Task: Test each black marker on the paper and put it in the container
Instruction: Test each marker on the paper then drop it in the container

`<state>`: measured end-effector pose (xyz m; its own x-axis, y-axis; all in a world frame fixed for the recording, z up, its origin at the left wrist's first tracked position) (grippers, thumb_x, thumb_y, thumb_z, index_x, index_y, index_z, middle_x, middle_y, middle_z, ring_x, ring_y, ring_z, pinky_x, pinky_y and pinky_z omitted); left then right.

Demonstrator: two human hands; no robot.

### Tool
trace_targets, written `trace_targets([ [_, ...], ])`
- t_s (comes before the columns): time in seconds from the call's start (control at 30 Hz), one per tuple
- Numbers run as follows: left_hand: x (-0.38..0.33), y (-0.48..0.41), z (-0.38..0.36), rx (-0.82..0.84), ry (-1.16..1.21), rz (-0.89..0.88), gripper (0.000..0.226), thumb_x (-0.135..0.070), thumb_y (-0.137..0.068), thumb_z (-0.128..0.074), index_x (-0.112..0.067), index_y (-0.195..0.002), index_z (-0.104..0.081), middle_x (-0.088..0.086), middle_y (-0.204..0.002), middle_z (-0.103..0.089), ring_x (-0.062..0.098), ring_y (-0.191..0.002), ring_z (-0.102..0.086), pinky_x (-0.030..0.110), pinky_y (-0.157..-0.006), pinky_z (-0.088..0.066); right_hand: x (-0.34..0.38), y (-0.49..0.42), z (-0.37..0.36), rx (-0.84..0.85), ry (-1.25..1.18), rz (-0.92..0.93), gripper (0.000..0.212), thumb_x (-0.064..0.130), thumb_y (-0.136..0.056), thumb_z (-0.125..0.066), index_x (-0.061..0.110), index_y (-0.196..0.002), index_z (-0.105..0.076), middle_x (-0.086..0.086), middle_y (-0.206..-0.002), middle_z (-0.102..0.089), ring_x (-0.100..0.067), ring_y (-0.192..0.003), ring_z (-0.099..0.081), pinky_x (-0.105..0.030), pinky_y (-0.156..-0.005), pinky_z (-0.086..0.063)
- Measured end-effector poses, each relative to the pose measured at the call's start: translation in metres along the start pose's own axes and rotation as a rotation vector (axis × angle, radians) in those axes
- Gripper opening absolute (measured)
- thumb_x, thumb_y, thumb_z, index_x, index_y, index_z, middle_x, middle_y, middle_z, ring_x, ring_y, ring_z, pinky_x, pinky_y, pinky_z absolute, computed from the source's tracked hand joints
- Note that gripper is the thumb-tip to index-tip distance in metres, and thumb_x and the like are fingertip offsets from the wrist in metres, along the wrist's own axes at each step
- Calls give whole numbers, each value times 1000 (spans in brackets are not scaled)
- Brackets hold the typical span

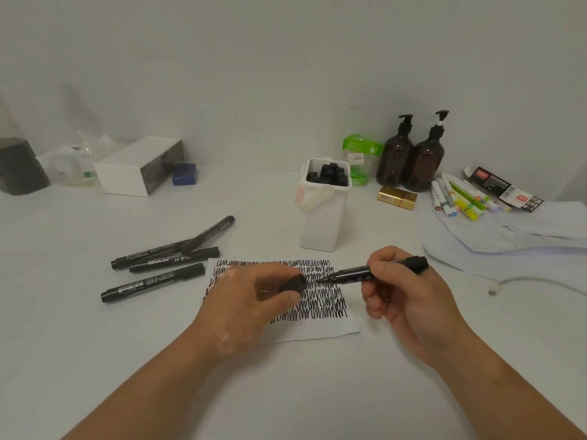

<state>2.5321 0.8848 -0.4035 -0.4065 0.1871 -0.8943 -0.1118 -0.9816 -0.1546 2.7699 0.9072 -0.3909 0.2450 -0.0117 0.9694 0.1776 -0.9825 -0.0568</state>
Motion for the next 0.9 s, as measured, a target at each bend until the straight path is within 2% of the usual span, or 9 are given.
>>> trace_targets([
  [0.13, 4, -1, -1, 19, -4, -19, 31, -22, -84, -79, -44, -105, -73, -19, -96, -75, 3, -91, -71, 30, -90, -57, -2, 2, -2, 61, 35, 22, 3, 16, -78, -69, 15, -78, -72, -15, -64, -63, -21, -49, -53, -28, -46, -46],
  [0.23, 4, -1, -4, 62, 8, -58, 27, -34, -82, -77, -44, -106, -73, -14, -100, -75, 10, -91, -71, 39, -91, -56, -4, 3, -6, 108, 97, 26, 17, 26, -70, -77, 14, -82, -73, -18, -68, -67, -21, -51, -55, -28, -47, -48],
  [0.3, 4, 0, -5, 82, 43, -91, 26, -37, -81, -72, -43, -107, -73, -11, -101, -74, 11, -89, -71, 38, -90, -56, -5, 5, -9, 114, 156, 35, 24, 29, -67, -80, 13, -85, -76, -18, -70, -69, -21, -53, -56, -28, -50, -48],
  [0.43, 1, 2, -7, 135, 230, -126, 14, -33, -89, -62, -35, -101, -68, -4, -83, -72, 13, -74, -63, 28, -71, -50, 0, 6, -7, 66, 350, 89, 29, 37, -66, -83, 21, -89, -81, -19, -68, -69, -18, -52, -55, -26, -53, -48],
  [0.5, -3, 3, -9, 165, 331, -110, 8, -29, -92, -55, -27, -96, -62, 1, -75, -68, 17, -66, -57, 26, -65, -46, 0, 8, -10, 90, 413, 120, 18, 33, -73, -80, 24, -89, -79, -10, -63, -67, -16, -49, -52, -26, -51, -45],
  [0.6, -4, 5, -13, 174, 351, -69, 17, -40, -92, -51, -24, -90, -55, 0, -69, -65, 18, -63, -53, 27, -63, -44, -5, 12, -19, 117, 491, 168, 15, 38, -77, -74, 29, -89, -75, 9, -56, -59, -11, -48, -47, -22, -51, -40],
  [0.73, -3, 5, -16, 168, 347, -48, 18, -40, -94, -49, -24, -88, -54, -4, -62, -57, 16, -60, -47, 23, -60, -39, -6, 12, -24, 40, 498, 175, 12, 37, -73, -75, 29, -82, -73, 10, -57, -58, -6, -50, -48, -22, -54, -37],
  [0.83, -6, 5, -20, 153, 434, -43, 21, -36, -96, -49, -16, -91, -51, -3, -59, -48, 19, -58, -41, 32, -60, -36, -3, 12, -27, -14, 500, 214, 19, 42, -67, -75, 27, -78, -72, 10, -53, -57, -5, -47, -47, -18, -51, -37],
  [0.9, -9, 5, -20, 148, 492, -33, 24, -34, -95, -49, -10, -93, -49, -3, -59, -42, 17, -55, -37, 30, -56, -36, -2, 14, -29, -26, 503, 229, 19, 43, -66, -75, 28, -76, -72, 11, -51, -57, -5, -45, -47, -14, -49, -36],
])
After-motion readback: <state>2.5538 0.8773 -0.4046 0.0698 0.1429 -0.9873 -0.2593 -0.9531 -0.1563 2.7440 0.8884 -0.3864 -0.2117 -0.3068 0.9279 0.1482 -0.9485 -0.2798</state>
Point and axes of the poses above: each hand's wrist, its own y-axis away from the middle knuckle, its own z-axis out of the back of the hand, x = y × z, the point moved 1 cm from there along -y, towards the middle knuckle
